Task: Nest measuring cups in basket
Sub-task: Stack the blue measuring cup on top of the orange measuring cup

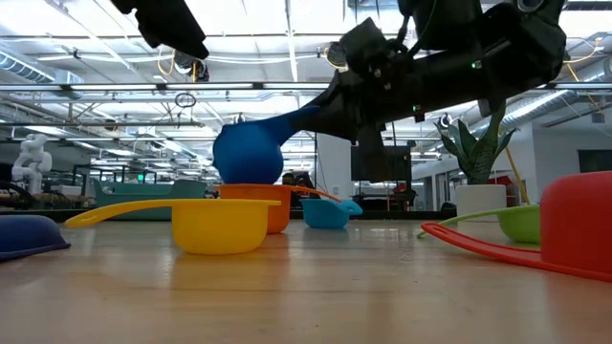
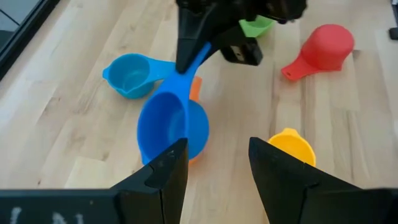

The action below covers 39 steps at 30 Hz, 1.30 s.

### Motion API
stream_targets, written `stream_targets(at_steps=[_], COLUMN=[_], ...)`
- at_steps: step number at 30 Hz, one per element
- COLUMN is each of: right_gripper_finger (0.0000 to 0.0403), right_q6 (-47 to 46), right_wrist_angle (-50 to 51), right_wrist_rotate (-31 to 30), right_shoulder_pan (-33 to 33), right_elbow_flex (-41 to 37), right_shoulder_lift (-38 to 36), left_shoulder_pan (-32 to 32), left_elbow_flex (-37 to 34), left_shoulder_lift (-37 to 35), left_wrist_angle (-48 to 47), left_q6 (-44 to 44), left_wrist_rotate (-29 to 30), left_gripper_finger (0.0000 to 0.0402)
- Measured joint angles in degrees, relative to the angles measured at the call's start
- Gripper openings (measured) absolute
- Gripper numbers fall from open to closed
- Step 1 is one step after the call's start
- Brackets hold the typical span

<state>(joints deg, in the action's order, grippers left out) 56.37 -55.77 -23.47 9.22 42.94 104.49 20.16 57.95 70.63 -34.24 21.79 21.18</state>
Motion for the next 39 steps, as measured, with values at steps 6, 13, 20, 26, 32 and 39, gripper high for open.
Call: stream_targets(at_steps=[6,13,20,26,32,39], right_gripper_finger=[0.0,0.0016,0.0045,0.0071,0.0092,0.0114], right_q6=[-1.72,-2.3,-3.87,-5.32,-5.35,-9.14], right_wrist_angle=[1.7,1.64,2.74,4.92,5.49,7.3], right_wrist_rotate=[4.24,4.21,4.29,4.31,4.22,4.5], right_shoulder_pan=[-1.85,-2.2,-2.41,-2.89,-2.96,-3.88], right_elbow_flex=[0.0,0.0,0.0,0.0,0.0,0.02], right_shoulder_lift=[0.0,0.0,0.0,0.02,0.02,0.02], left_shoulder_pan=[2.18,4.31,4.36,4.38,4.38,4.38], left_elbow_flex=[0.0,0.0,0.0,0.0,-0.02,-0.02], left_shoulder_lift=[0.0,0.0,0.0,0.0,0.0,0.0], left_wrist_angle=[0.0,-0.01,-0.02,-0.04,-0.07,-0.07], left_q6=[1.12,1.36,1.26,1.25,1.24,1.28], left_wrist_rotate=[1.3,1.91,1.97,2.5,2.89,2.89], left_gripper_finger=[0.0173,0.0172,0.0172,0.0173,0.0172,0.0172])
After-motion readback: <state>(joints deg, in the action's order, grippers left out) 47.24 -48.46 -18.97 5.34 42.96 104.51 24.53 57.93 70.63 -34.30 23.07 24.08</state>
